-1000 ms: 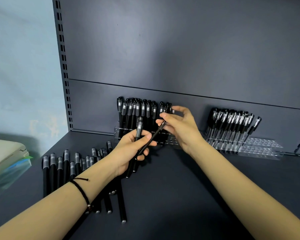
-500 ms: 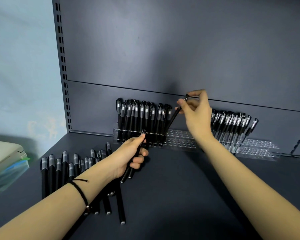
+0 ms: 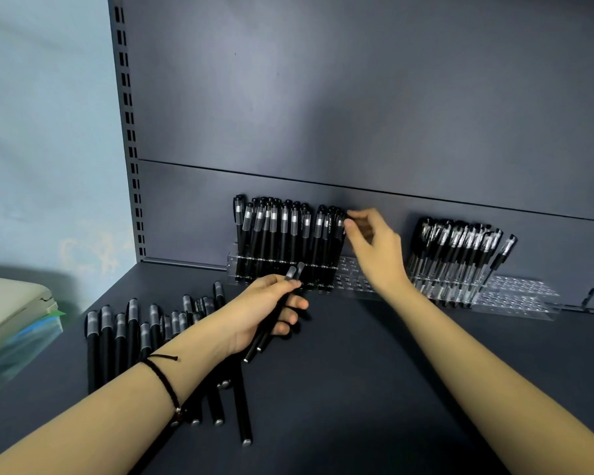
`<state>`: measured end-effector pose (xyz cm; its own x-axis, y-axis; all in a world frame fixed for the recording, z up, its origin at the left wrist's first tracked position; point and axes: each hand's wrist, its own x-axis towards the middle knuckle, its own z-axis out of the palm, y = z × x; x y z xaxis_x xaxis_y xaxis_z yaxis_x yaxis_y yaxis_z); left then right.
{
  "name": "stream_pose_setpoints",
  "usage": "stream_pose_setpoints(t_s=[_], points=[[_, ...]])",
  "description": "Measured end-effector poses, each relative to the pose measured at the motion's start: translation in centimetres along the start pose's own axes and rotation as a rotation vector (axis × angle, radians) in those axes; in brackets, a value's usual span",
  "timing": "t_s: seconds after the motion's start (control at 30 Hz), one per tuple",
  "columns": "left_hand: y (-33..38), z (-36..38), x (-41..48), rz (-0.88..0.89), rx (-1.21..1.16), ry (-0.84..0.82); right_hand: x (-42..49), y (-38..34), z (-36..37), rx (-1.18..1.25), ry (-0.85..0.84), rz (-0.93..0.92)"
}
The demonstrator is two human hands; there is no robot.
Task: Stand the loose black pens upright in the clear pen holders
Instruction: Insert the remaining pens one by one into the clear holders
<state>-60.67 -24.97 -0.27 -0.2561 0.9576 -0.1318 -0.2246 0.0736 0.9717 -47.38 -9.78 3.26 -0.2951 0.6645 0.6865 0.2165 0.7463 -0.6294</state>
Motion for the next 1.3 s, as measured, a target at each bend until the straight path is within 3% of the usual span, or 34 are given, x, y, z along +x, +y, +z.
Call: stream_pose_setpoints(t_s=[0.1,0.2,0.37,0.43,0.63,0.8,1.07,1.2,1.3], points=[[0.1,0.1,0.0,0.014,-0.004,-0.017,-0.7,-0.7,0.2,-0.078,0.066,-0.051],[0.1,0.2,0.0,0.077,-0.029,-0.038,-1.8,-1.7,0.6,-0.002,0.052,-0.030],[0.2,0.1,-0.4,0.148,-0.061,-0.094,-3.8,-3.6,1.5,0.167,-0.288,0.119],[0.2,0.1,-0.4,0.145,-0.078,-0.103,-4.1,-4.0,1.7,0.295,-0.339,0.210],[0.2,0.1,-0.4,0.130,-0.023,-0.130,-4.2,-4.5,1.1,0.512,-0.340,0.381],[0.0,0.1,-0.2,0.076,0.028,-0.096,-4.0,-4.2,0.8,0.557,-0.180,0.418],[0.0,-0.2,0.1,0.077,-0.037,-0.115,-4.3,-3.8,0.3,0.767,-0.313,0.405],[-0.3,-0.1,0.2,0.030,0.029,-0.085,-1.8,-4.4,-1.9,0.825,-0.078,0.284],[-0.3,-0.3,0.4,-0.013,0.057,-0.071,0.7,-4.0,-4.0,0.656,0.204,0.158]])
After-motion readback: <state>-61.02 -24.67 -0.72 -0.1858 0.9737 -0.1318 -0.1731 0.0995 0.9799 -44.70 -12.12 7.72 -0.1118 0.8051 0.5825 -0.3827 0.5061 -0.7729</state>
